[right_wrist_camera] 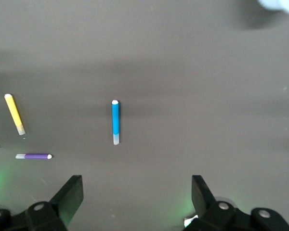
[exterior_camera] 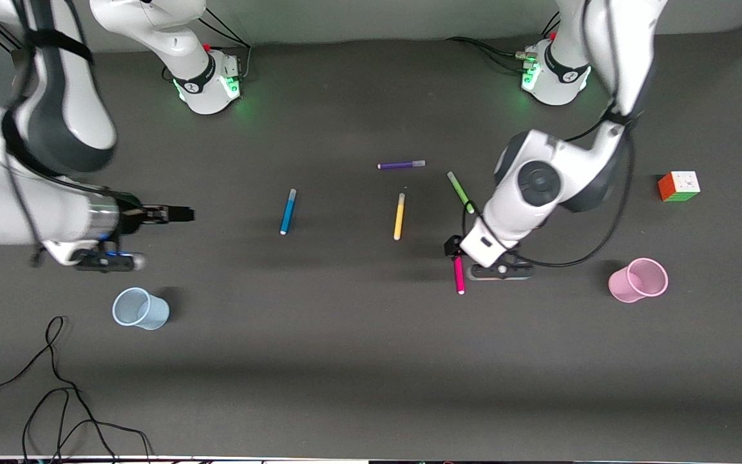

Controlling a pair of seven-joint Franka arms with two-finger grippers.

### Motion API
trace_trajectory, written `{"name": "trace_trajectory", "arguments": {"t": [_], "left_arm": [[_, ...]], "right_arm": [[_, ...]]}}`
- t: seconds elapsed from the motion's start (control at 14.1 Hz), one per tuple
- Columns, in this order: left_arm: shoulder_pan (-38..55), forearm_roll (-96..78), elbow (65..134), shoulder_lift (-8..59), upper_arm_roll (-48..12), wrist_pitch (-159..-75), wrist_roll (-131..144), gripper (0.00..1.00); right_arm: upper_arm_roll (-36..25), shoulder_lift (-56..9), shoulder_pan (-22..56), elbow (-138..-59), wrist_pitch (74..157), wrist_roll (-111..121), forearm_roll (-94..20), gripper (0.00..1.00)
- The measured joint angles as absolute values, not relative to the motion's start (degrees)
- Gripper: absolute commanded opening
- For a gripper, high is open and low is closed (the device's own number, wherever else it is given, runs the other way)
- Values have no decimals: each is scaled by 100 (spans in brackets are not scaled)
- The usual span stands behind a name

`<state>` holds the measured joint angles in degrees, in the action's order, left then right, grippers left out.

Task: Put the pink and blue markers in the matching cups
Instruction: 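Grasp the blue marker with the right gripper while the left gripper grasps the pink marker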

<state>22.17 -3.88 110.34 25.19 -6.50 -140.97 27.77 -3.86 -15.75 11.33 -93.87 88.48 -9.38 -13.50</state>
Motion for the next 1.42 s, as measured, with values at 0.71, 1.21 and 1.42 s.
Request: {"name": "trace_trajectory", "arguments": {"t": [0.71,1.21,1.42], "left_arm": [[2536,-364,11092,3557,-626,-15188,3130,97],[2529,172,11057,3620,-531,-15461,3128,38],[2529,622,11029,3615,-519,-15486,3127,0]], "right_arm": [[-361,-2990,1832,-9542,9793,-1481,-2204,99],[-351,-4171,2290,-9631,10149,-1718,-2269,98],[-350,-4278,2419,-9677,10152,-1940,-2269,94]]}}
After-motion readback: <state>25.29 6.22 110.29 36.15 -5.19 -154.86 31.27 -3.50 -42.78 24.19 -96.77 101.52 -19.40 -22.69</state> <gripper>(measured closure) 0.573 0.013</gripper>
